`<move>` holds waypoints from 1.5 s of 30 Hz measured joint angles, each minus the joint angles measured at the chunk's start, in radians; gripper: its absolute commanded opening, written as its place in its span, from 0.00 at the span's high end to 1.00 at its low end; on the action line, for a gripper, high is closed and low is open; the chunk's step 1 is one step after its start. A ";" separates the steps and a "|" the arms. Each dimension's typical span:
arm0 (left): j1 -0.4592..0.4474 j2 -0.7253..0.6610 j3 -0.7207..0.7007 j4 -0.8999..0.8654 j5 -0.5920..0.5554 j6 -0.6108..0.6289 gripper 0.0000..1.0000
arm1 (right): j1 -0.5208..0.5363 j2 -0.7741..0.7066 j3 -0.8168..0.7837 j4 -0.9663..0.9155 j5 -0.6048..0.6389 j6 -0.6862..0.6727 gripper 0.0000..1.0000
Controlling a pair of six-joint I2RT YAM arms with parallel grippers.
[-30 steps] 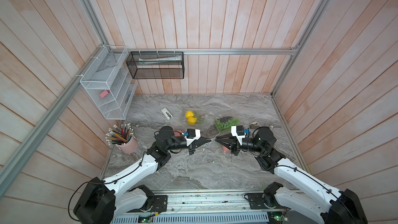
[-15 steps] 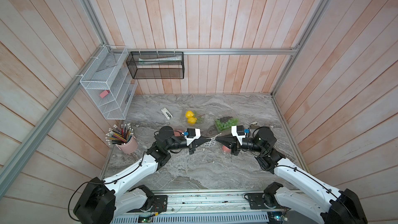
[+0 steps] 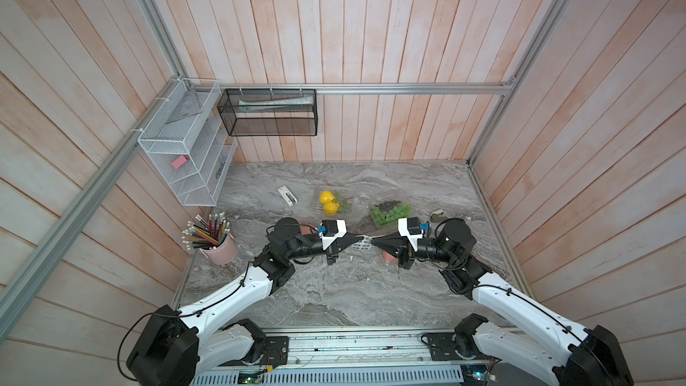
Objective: Label fruit boxes
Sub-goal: Tear off the label from the label sticker, then stick the label on the fruit box.
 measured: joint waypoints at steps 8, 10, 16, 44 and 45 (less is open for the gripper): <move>-0.007 0.000 0.000 0.000 -0.017 0.001 1.00 | 0.000 -0.010 0.000 -0.011 -0.003 0.000 1.00; -0.007 0.000 0.000 -0.001 -0.024 0.002 1.00 | 0.000 -0.013 0.000 -0.013 -0.004 0.000 1.00; -0.004 0.000 0.000 -0.006 -0.061 0.005 1.00 | 0.000 -0.026 0.000 -0.026 -0.011 0.000 1.00; -0.004 -0.018 -0.023 -0.153 -0.429 -0.031 1.00 | -0.198 0.296 0.511 -1.102 0.330 0.064 1.00; -0.004 -0.018 -0.024 -0.156 -0.430 -0.031 1.00 | -0.216 0.323 0.526 -1.136 0.332 0.064 1.00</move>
